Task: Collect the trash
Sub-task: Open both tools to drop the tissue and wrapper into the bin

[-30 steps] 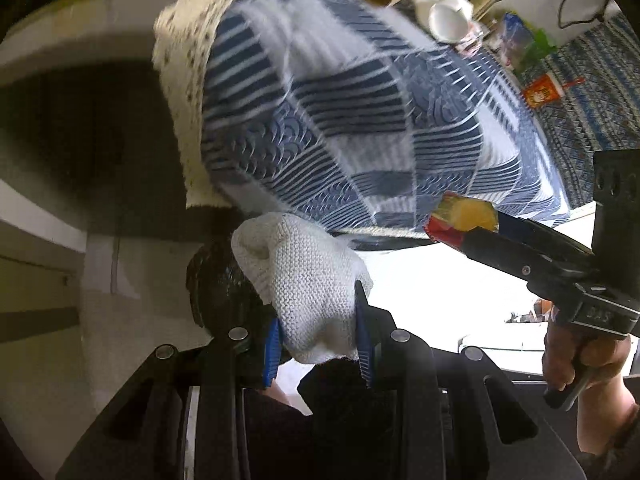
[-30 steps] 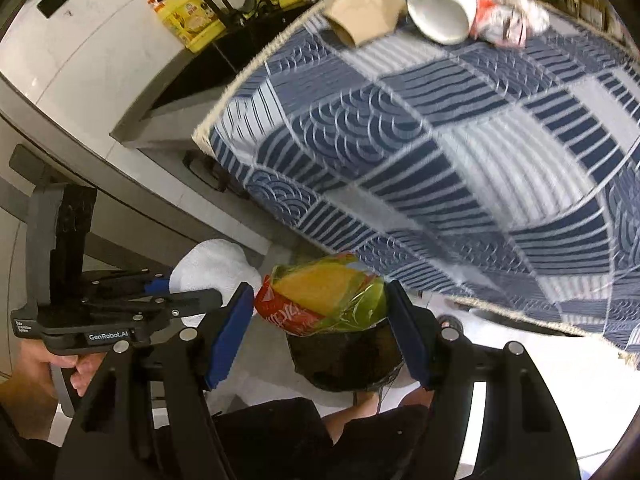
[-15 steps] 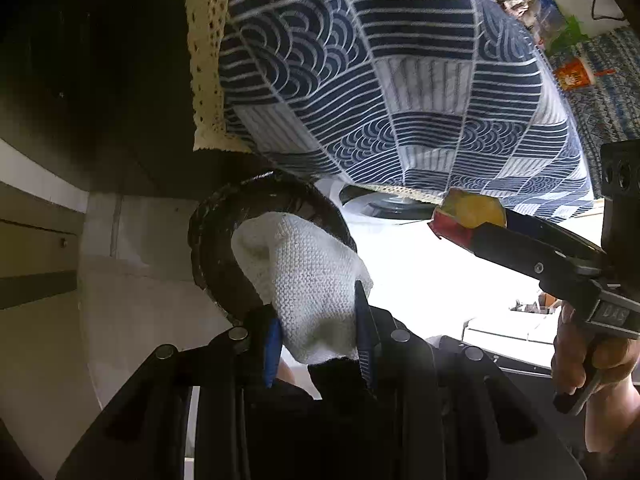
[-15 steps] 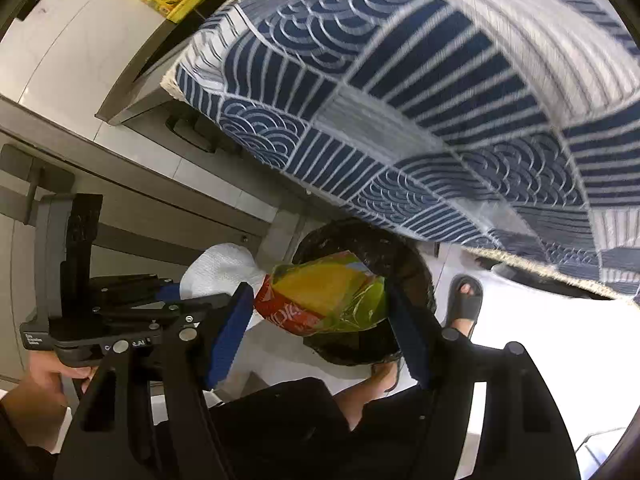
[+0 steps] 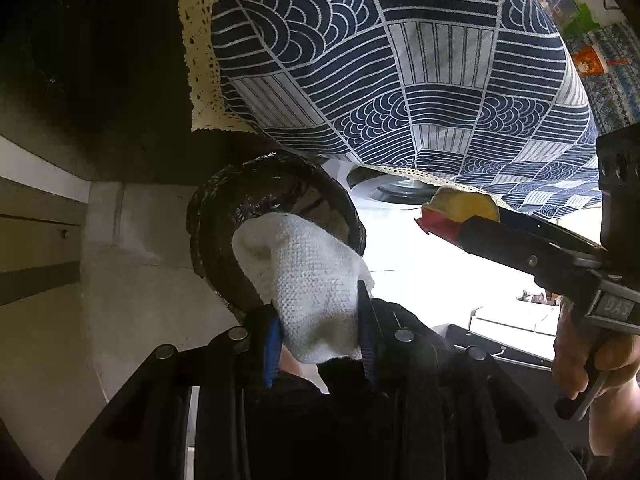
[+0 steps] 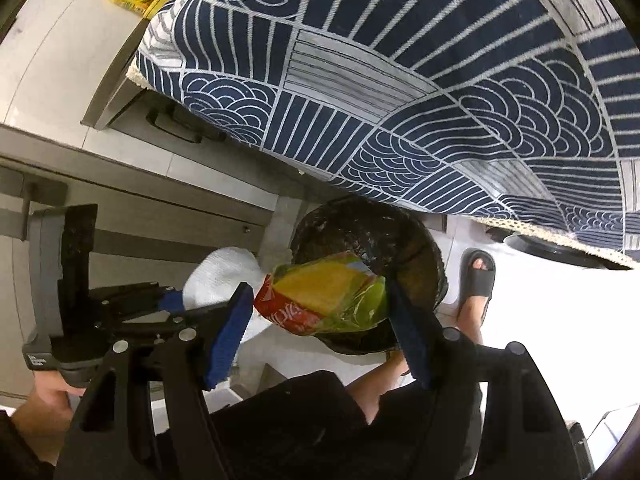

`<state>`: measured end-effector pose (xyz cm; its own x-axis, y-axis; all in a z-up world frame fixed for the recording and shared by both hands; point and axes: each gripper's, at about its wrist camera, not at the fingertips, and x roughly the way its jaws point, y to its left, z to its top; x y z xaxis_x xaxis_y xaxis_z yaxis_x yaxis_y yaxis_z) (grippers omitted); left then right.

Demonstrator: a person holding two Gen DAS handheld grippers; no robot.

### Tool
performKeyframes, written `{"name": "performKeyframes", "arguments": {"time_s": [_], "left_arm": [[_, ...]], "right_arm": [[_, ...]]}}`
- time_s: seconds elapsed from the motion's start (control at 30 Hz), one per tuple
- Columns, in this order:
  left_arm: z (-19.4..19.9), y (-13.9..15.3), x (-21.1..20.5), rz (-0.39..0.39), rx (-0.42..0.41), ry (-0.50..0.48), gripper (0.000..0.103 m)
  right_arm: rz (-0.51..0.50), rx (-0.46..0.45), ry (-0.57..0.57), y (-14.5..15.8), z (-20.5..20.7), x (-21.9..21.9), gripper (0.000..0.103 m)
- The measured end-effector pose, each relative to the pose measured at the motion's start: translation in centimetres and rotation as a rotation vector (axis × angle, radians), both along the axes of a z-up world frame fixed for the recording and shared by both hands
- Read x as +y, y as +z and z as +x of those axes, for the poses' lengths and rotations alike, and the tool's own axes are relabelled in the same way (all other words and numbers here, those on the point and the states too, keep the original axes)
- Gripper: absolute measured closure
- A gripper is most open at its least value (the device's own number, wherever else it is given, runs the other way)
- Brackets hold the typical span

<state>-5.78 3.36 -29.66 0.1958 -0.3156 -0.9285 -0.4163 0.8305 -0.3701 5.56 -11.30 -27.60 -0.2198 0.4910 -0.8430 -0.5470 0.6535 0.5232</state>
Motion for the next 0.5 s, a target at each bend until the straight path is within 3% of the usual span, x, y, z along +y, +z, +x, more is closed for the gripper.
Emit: {"name": "performKeyframes", "arguments": {"time_s": [0.07,0.1,0.5], "left_arm": [[0.2,-0.3,0.1,0.0,0.01,0.004,0.047],[0.2,-0.5,0.3,0.001,0.015,0.013,0.046],[0.6,-0.1,0.5,0.004,0.014,0.018,0.046]], "right_arm": [[0.02,0.034,-0.009,0.0,0.2,0.0,0.022],[0.027,0.042,-0.016,0.0,0.3,0.0,0.021],[0.025,0.036,-0.047,1.0,1.0,-0.3,0.021]]}}
